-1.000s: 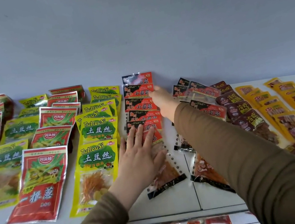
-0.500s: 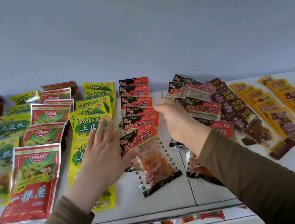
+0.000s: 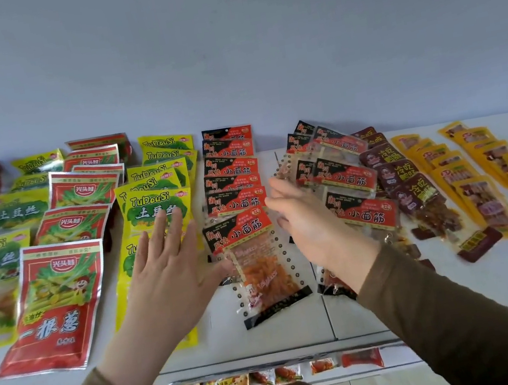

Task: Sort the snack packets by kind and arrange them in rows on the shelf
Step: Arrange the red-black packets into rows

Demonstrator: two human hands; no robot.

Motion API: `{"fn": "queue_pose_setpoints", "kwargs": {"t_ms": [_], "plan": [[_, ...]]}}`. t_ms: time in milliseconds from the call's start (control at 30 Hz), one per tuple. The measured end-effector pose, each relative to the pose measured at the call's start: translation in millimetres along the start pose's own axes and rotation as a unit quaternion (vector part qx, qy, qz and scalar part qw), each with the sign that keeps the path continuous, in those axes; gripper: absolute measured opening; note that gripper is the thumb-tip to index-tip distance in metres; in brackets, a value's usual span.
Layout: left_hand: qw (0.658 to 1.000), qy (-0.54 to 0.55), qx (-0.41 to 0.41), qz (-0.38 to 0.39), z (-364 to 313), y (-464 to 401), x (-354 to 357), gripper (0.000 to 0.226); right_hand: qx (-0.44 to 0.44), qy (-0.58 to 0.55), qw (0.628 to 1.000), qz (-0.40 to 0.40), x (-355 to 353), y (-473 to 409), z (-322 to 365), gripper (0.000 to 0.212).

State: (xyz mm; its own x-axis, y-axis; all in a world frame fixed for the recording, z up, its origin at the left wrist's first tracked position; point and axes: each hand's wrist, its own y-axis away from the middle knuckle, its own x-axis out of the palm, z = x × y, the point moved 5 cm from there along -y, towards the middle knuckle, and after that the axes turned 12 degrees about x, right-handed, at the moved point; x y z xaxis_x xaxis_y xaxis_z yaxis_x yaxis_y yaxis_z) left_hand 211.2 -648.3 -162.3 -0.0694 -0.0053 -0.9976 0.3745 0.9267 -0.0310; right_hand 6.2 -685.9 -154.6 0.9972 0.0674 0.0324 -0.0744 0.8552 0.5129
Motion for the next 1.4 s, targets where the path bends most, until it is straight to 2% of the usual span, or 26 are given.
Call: {"fn": "queue_pose_setpoints", "kwargs": {"t_ms": [167,367,467,567,667,800,900,1000,1133,1233,1400], "plan": [[0.999,-0.024,0.003,0.02,-10.4,3.8,11.1,0.106,-0.003,0.025,1.0,0.019,10.8,16.5,-15.9,0.062],[0.999,0.031,-0.011,-0.006,-8.5,0.1,20.4,0.094,-0.016,0.014,1.0,0.019,12.8,24.3,-22.9,0.061],[1.0,0.025,-0.015,-0.002,-5.7,-5.3,27.3,0.095,-0.008,0.015,1.0,0.016,15.6,24.7,-26.9,0.061],[0.999,0.015,-0.013,-0.047,-10.4,-3.5,19.1,0.091,-0.007,0.008,1.0,-0.003,11.5,23.9,-26.0,0.057],[0.995,0.024,0.034,-0.094,-42.4,-0.7,6.4,0.081,-0.006,-0.018,0.999,-0.03,6.6,19.7,-23.7,0.052],[0.993,0.027,0.1,-0.055,-73.1,-10.8,31.2,0.075,-0.003,-0.044,0.999,-0.031,14.4,11.0,-29.5,0.051],[0.993,0.016,0.116,-0.012,-66.8,-13.4,48.0,0.077,0.005,-0.046,0.999,-0.022,15.3,10.4,-33.8,0.054],[0.991,0.026,0.128,-0.009,-62.9,-13.2,44.4,0.077,-0.004,-0.043,0.999,-0.033,12.3,6.1,-21.7,0.056],[0.994,0.039,0.103,-0.025,-71.4,-28.8,23.7,0.069,-0.023,-0.034,0.995,-0.086,9.2,-22.3,22.7,0.055],[0.996,0.039,0.073,-0.018,-82.1,-48.0,19.5,0.071,-0.044,-0.019,0.992,-0.12,12.3,-54.2,46.1,0.053],[0.997,0.006,0.065,0.029,-80.8,-55.0,44.6,0.073,-0.027,-0.01,0.994,-0.105,17.2,-90.8,42.7,0.055]]}}
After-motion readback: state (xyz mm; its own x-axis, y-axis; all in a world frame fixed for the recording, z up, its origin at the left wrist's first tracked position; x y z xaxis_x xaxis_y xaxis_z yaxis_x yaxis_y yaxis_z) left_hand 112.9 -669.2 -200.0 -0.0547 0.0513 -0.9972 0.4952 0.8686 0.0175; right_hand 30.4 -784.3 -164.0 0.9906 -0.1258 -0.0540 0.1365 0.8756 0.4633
